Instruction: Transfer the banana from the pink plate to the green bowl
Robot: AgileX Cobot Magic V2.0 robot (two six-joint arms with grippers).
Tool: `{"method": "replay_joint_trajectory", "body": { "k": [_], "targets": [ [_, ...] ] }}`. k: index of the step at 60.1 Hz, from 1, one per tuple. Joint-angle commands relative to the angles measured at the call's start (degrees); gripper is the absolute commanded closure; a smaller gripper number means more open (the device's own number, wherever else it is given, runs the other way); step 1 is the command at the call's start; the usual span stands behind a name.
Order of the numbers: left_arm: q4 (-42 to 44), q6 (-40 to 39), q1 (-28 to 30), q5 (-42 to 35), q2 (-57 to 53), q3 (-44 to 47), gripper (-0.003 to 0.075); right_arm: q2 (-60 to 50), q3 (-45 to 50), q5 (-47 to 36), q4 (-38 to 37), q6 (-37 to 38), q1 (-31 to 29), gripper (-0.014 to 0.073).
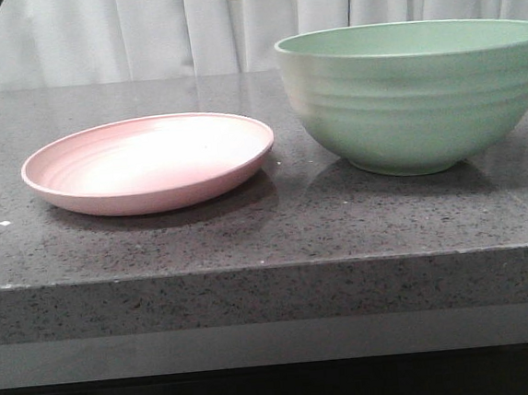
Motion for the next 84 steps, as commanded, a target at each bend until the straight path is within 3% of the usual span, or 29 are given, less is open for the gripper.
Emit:
{"method": "replay_joint_trajectory", "body": {
  "k": [1,7,10,19,25,35,43,52,79,84],
  "targets": [
    [-0.9,0.0,-0.6,-3.8,-2.3,-2.0,0.0603,-1.2,-2.1,3.6,7.8,-1.0,-0.1,0.0301],
    [-0.9,0.0,-0.6,-4.1,-2.3,-2.0,0.0578,-1.2,-2.1,3.6,7.8,-1.0,-0.1,0.0422],
    [-0.9,0.0,-0.6,-4.2,-2.3,-2.0,0.0525,-1.2,-2.1,3.6,7.8,-1.1,-0.1,0.0460],
    [-0.9,0.0,-0.6,-4.4,-2.3,-2.0,0.0239,-1.2,-2.2,2.7,7.8,-1.7,-0.2,0.0470],
    [-0.9,0.0,-0.6,-4.4,-2.3,-2.0,0.0139,-1.2,-3.7,-0.8,7.4,-3.4,-0.4,0.0470],
    [-0.9,0.0,-0.6,-4.4,-2.3,-2.0,0.0139,-1.1,-10.6,-10.3,-0.1,-9.7,-1.9,0.0464],
    [-0.9,0.0,-0.6,-4.4,-2.3,-2.0,0.0139,0.2,-16.6,-20.2,-17.5,-10.4,-2.7,0.0464],
    [-0.9,0.0,-0.6,-4.5,-2.3,-2.0,0.0139,5.0,-19.1,-21.8,-32.3,-10.4,-2.7,0.0464],
    [-0.9,0.0,-0.6,-4.6,-2.3,-2.0,0.0144,14.9,-19.1,-16.0,-34.6,-10.4,-2.7,0.0461],
    [-0.9,0.0,-0.6,-4.6,-2.3,-2.0,0.0144,14.9,-19.1,-16.0,-34.6,-10.4,-2.7,0.0421]
  ]
}}
